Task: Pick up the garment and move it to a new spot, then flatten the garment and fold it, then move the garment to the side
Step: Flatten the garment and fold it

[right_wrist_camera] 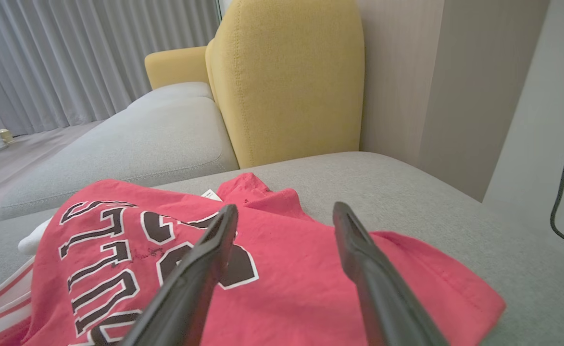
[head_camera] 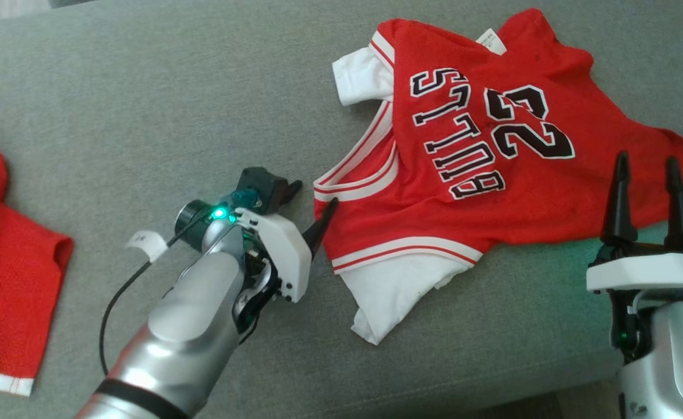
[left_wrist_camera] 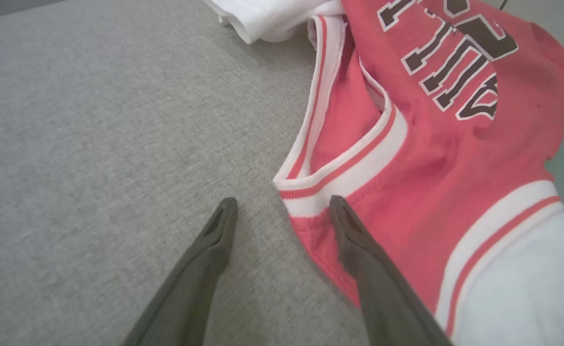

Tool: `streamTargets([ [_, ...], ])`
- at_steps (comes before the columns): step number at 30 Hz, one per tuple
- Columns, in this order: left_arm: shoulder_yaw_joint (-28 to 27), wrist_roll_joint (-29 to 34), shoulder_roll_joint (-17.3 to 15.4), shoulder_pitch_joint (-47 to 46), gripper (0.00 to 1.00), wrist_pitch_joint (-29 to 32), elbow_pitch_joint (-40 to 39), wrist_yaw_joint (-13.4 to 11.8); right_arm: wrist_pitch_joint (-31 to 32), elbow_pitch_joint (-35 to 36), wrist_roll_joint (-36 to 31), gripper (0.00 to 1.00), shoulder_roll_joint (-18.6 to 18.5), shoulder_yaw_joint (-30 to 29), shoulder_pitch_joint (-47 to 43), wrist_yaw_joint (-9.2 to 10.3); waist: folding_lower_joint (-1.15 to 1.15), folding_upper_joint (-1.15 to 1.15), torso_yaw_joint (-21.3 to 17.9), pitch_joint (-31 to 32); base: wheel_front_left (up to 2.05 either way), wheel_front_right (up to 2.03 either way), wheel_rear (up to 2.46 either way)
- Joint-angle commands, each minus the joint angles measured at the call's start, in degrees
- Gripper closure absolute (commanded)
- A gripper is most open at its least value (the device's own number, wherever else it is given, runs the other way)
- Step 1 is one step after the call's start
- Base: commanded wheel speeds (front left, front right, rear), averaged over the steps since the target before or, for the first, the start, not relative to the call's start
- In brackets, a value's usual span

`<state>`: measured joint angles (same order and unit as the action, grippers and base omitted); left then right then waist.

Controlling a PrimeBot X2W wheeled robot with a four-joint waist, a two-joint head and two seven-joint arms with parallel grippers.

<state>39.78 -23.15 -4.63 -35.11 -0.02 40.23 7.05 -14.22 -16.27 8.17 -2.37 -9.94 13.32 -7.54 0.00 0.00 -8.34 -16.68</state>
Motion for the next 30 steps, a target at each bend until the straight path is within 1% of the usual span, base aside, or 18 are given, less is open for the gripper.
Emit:
streamTargets([
  [1,-0.95,-0.52,-0.15,-2.27,0.0,0.13,-0.9,0.09,-0.7,1.55,0.41,0.0,-0.51,1.37,1.68,0.05,0.0,0.0,-0.38,-0.32,0.0,0.0,0.0],
  [5,0.78,-2.81,0.44,-3.17,0.0,0.37,0.65,0.33,-0.75,1.42,0.54,0.0,-0.51,1.17,2.01,0.05,0.0,0.0,-0.96,-0.68,0.0,0.0,0.0],
  [6,1.17,-3.33,0.54,-3.4,0.82,0.4,1.0,0.36,-0.75,1.49,0.54,0.0,-0.51,1.06,2.05,0.05,0.0,0.0,-1.07,-0.7,0.0,0.0,0.0],
  [7,1.37,-3.82,0.61,-3.71,1.0,0.11,1.26,0.38,-0.76,1.56,0.55,0.0,-0.51,0.97,2.09,0.05,0.0,0.0,-1.17,-0.72,0.0,0.0,0.0],
  [10,-0.47,-5.64,0.74,-5.21,1.0,-2.73,2.13,0.14,-0.76,1.7,0.57,0.0,-0.51,0.88,2.11,0.05,0.0,0.0,-1.39,-0.65,0.0,0.0,0.0],
  [14,-4.67,-7.16,0.05,-8.99,1.0,-8.53,3.15,-1.52,-0.77,1.76,0.39,0.0,-0.51,0.86,2.1,0.05,0.0,0.0,-1.42,-0.38,0.0,0.0,0.0],
  [18,-9.25,-8.5,-2.05,-13.87,1.0,-12.45,3.98,-3.2,-0.77,1.73,0.25,0.0,-0.51,1.06,2.05,0.05,0.0,0.0,-1.27,-0.31,0.0,0.0,0.0],
  [21,-11.61,-8.92,-4.21,-16.81,1.0,-13.42,5.27,-4.01,-0.77,1.52,0.24,0.0,-0.51,1.44,1.98,0.05,0.0,0.0,-1.16,-0.28,0.0,0.0,0.0],
  [25,-12.78,-9.24,-6.41,-19.0,1.0,-13.34,8.52,-4.23,-0.77,1.13,0.26,0.0,-0.51,1.84,1.92,0.05,0.0,0.0,-1.07,-0.23,0.0,0.0,0.0],
  [28,-12.76,-9.29,-6.98,-19.56,1.0,-12.83,10.28,-4.11,-0.77,0.92,0.32,0.0,-0.51,1.95,1.96,0.05,0.0,0.0,-1.0,-0.36,0.0,0.0,0.0],
  [30,-12.16,-9.18,-7.26,-19.79,1.0,-12.05,11.99,-3.43,-0.77,0.7,0.38,0.0,-0.51,2.05,2.12,0.05,0.0,0.0,-0.95,-0.6,0.0,0.0,0.0],
])
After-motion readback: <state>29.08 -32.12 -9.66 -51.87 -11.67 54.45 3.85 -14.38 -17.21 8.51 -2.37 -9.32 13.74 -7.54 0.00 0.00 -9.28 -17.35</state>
